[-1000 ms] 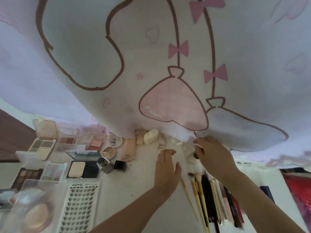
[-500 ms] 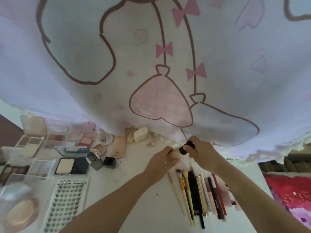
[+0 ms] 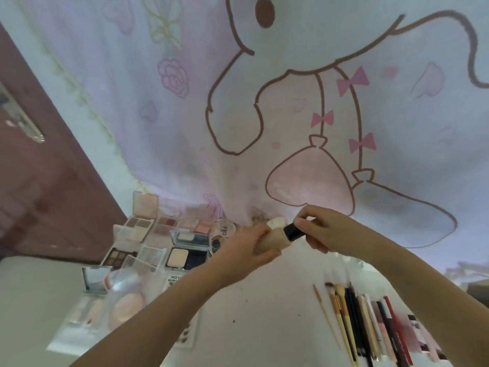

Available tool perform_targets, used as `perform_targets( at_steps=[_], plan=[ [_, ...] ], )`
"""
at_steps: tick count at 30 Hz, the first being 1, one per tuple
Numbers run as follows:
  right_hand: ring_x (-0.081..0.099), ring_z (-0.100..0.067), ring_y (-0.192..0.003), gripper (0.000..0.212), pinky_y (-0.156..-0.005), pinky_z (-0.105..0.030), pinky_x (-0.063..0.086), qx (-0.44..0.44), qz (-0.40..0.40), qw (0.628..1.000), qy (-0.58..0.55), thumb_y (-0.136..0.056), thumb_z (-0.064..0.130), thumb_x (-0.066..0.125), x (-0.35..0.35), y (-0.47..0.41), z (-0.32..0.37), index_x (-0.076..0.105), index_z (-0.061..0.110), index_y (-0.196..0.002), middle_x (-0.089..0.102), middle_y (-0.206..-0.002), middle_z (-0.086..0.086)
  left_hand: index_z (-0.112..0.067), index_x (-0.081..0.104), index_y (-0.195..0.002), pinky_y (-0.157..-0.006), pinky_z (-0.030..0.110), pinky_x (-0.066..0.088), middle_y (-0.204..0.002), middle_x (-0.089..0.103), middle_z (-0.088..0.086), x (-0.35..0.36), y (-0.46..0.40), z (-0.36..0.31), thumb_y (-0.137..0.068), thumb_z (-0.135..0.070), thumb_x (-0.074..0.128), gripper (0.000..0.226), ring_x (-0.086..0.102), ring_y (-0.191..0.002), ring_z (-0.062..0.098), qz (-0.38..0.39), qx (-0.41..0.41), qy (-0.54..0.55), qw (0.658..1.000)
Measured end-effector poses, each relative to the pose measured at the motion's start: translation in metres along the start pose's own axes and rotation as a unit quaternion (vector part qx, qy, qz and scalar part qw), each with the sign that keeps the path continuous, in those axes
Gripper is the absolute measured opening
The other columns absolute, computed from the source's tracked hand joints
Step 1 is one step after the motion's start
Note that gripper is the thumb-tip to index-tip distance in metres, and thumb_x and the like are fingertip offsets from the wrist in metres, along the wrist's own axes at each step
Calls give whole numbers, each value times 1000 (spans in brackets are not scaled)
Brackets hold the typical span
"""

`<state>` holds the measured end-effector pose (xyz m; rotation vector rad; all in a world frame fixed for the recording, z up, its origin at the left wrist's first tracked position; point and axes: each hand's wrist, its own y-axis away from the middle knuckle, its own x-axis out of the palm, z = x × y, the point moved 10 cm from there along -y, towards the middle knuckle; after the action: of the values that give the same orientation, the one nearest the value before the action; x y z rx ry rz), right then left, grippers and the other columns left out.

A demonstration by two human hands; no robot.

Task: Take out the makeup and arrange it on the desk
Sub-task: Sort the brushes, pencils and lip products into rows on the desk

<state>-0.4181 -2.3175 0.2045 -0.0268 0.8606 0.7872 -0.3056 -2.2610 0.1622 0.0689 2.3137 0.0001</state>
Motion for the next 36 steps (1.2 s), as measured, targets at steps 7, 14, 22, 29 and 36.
perform_targets(
  at_steps=[7,14,22,29,36],
  plan=[
    [36,-12,-52,44,-53,-22,34,17,-153,986,62,-102,29,29,-6,-8,18,39,16,-60,41,-58,1,-20,47,-111,-63,26,51,-86,59,0,-5,16,-12,-96,-45,41,29,56,-69,11,23,9,52,998],
    [57,-10,-71,17,-64,-18,49,-110,-28,993,30,-100,26,35,-2,2,40,52,27,-95,60,-84,8,-25,62,-101,-54,28,39,-77,61,7,1,27,-11,-93,-46,46,27,50,-63,20,149,-25,426,892],
    [50,-12,-56,28,-54,-16,42,-43,110,993,29,-97,38,41,7,2,15,56,16,-91,59,-67,4,-32,61,-98,-61,35,37,-78,64,0,7,23,-11,-91,-54,48,27,50,-70,25,162,-19,338,927],
    [59,-10,-62,39,-58,-19,44,-9,136,991,9,-94,50,34,8,5,8,60,22,-93,67,-73,5,-32,60,-93,-55,22,40,-77,63,0,9,19,-15,-92,-48,46,21,51,-66,18,166,-15,321,933],
    [66,-11,-91,26,-71,-20,53,-12,180,983,-24,-96,35,48,6,7,10,51,27,-121,65,-109,4,-27,59,-101,-57,25,41,-76,64,-1,11,19,-8,-94,-46,45,24,53,-67,17,163,-18,288,943]
  ],
)
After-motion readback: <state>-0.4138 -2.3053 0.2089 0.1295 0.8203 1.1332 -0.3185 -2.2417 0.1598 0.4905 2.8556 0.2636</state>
